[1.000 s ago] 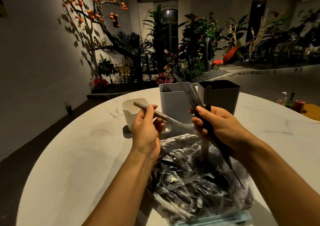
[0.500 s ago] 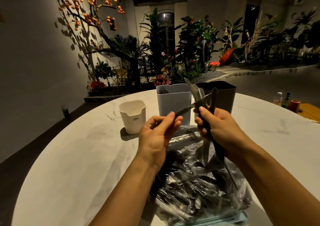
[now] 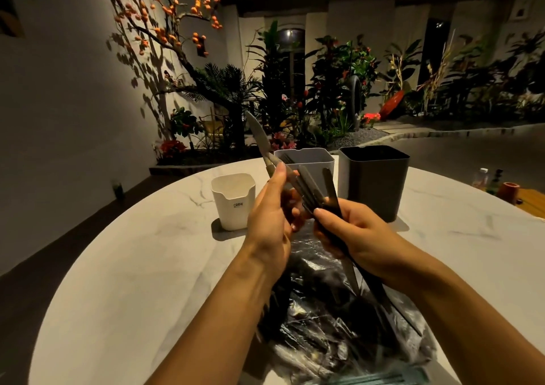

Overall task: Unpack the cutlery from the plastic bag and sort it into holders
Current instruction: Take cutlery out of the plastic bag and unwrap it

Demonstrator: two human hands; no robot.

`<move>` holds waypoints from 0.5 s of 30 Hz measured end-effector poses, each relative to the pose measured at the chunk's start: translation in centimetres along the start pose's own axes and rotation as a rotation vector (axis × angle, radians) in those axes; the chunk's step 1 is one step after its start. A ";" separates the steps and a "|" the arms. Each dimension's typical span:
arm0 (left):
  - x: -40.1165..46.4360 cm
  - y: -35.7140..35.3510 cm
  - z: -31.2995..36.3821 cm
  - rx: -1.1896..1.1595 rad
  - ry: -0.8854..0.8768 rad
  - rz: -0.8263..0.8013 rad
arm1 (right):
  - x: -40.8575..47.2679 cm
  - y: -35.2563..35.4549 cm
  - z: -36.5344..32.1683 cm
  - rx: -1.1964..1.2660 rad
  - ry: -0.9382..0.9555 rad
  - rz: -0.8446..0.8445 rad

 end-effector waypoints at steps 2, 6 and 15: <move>0.0 0.0 0.1 -0.043 0.011 0.043 | -0.1 -0.1 -0.3 0.000 0.002 -0.038; 0.4 0.7 0.5 -0.157 -0.019 0.171 | -0.4 -0.3 -0.5 -0.073 -0.014 -0.077; 0.7 4.7 3.1 -0.314 -0.205 0.559 | -0.9 1.4 -0.7 -0.138 -0.097 -0.030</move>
Point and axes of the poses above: each hand's wrist, its own x-axis towards the middle knuckle, its own y-axis out of the back of the hand, z = x × y, the point moved 3 cm from there along x, towards the middle knuckle, and after that the axes turned 1 degree about y, right-handed, at the moved point
